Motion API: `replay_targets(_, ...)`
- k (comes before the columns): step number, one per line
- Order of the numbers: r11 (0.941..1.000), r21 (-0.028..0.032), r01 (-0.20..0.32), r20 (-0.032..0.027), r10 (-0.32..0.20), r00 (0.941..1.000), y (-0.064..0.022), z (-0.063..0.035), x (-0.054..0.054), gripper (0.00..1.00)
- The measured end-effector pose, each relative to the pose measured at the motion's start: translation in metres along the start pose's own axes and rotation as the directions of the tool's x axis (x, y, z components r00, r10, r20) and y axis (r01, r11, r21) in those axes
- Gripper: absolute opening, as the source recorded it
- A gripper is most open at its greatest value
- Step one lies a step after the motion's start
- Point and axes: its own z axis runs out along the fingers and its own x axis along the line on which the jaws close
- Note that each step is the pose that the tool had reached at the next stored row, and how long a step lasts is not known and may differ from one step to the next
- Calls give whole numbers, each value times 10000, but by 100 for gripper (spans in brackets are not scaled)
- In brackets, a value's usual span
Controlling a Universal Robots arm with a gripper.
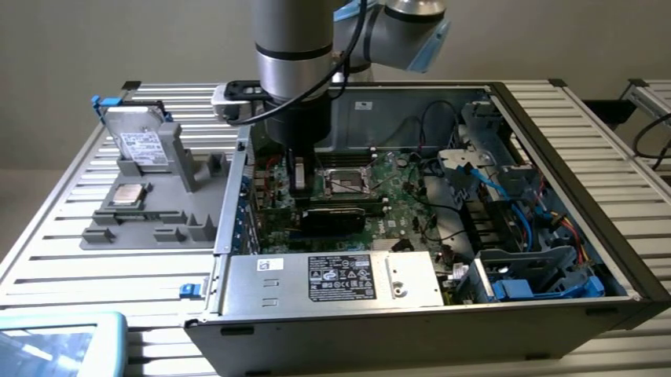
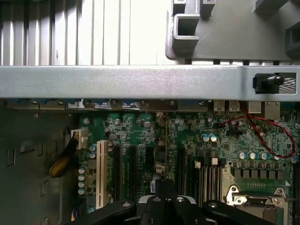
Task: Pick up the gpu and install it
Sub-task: 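Press down on the gpu until it lock into place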
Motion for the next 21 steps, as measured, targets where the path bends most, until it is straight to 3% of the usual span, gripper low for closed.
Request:
replay_targets(9,9999,153,-9,-26,9,10000,38,49,-24,11)
replay_targets(21,9998,189,-10,-31,10,10000,73,126,-29,11)
